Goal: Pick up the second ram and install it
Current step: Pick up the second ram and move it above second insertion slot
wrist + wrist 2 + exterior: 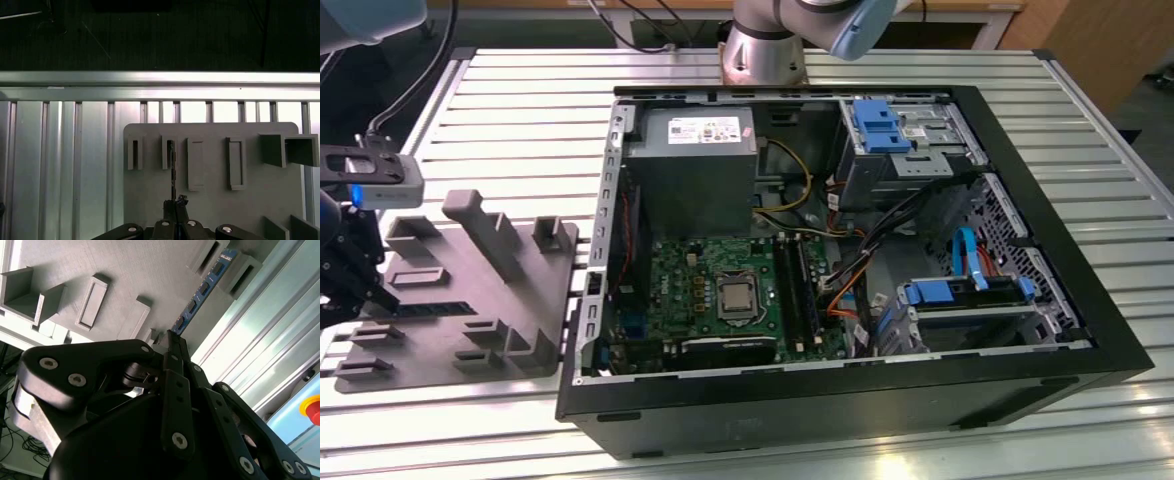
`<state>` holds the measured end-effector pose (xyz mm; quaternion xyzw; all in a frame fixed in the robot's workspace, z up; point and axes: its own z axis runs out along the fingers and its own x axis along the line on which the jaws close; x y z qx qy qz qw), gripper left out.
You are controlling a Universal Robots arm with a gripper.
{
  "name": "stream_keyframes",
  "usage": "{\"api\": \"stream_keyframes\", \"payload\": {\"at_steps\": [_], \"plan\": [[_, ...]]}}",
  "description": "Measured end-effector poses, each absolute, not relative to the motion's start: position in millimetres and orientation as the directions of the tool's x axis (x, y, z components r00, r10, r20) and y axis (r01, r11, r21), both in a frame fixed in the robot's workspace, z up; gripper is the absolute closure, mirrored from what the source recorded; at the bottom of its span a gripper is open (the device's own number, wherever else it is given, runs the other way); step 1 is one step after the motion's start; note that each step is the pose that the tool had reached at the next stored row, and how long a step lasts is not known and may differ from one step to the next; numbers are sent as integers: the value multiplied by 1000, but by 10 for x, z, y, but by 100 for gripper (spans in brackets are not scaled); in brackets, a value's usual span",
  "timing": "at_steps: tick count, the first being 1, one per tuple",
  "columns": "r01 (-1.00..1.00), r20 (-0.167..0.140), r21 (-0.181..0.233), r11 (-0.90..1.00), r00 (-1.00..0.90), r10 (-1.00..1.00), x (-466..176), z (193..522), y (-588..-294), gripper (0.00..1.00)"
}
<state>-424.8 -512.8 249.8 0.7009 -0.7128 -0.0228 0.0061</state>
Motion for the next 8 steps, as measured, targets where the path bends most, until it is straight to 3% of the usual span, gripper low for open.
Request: {"api": "stream_keyframes", "payload": {"at_steps": [8], "plan": [[-999,-23,40,16,-17,-1000,-4257,2520,-5128,88]]}}
